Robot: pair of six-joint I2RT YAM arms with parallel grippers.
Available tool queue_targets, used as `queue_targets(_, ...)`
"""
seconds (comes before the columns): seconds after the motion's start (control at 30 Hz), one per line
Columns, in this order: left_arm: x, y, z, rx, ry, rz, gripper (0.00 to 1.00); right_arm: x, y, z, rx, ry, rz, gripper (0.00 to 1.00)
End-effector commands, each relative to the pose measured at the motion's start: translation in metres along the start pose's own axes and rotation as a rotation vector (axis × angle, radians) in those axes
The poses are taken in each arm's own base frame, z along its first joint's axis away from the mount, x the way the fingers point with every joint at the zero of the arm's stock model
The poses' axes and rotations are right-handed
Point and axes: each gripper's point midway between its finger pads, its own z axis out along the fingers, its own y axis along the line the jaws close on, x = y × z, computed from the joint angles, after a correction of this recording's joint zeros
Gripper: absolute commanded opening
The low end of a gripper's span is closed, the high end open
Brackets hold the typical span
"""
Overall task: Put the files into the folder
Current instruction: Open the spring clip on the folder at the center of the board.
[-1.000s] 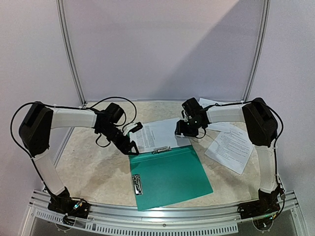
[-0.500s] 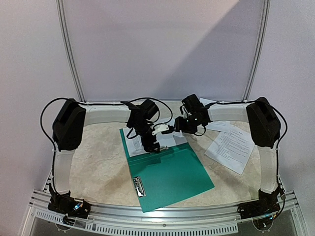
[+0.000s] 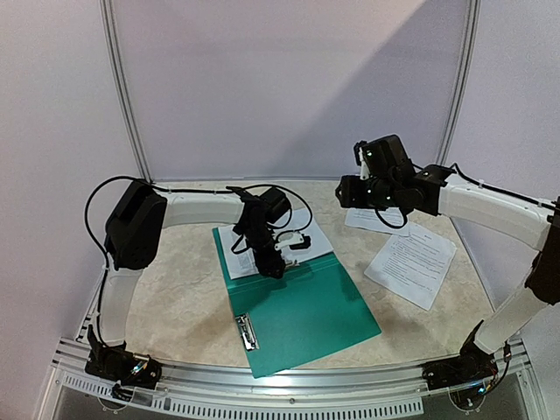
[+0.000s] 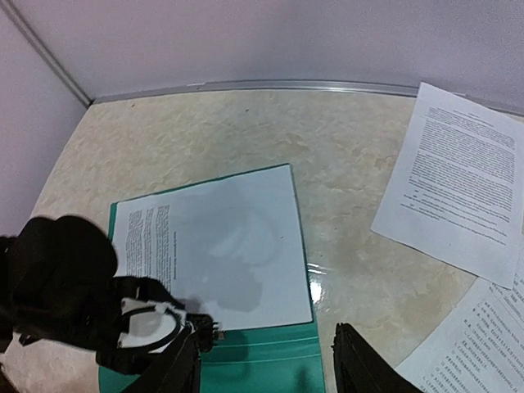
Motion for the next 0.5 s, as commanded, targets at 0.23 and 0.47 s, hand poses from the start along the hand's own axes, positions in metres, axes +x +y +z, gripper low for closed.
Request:
queue_targets(0.23, 0.012, 0.014, 0.021, -0.051, 0.070, -0.067, 0.43, 0.059, 0.135, -0.063, -0.331, -0.057, -0.581, 0.56)
queue_targets(0.47, 0.021, 0.016, 0.035, -0.030, 0.075, -0.099, 0.39, 0.164, 0.206, -0.107, -0.768, -0.034, -0.967, 0.57)
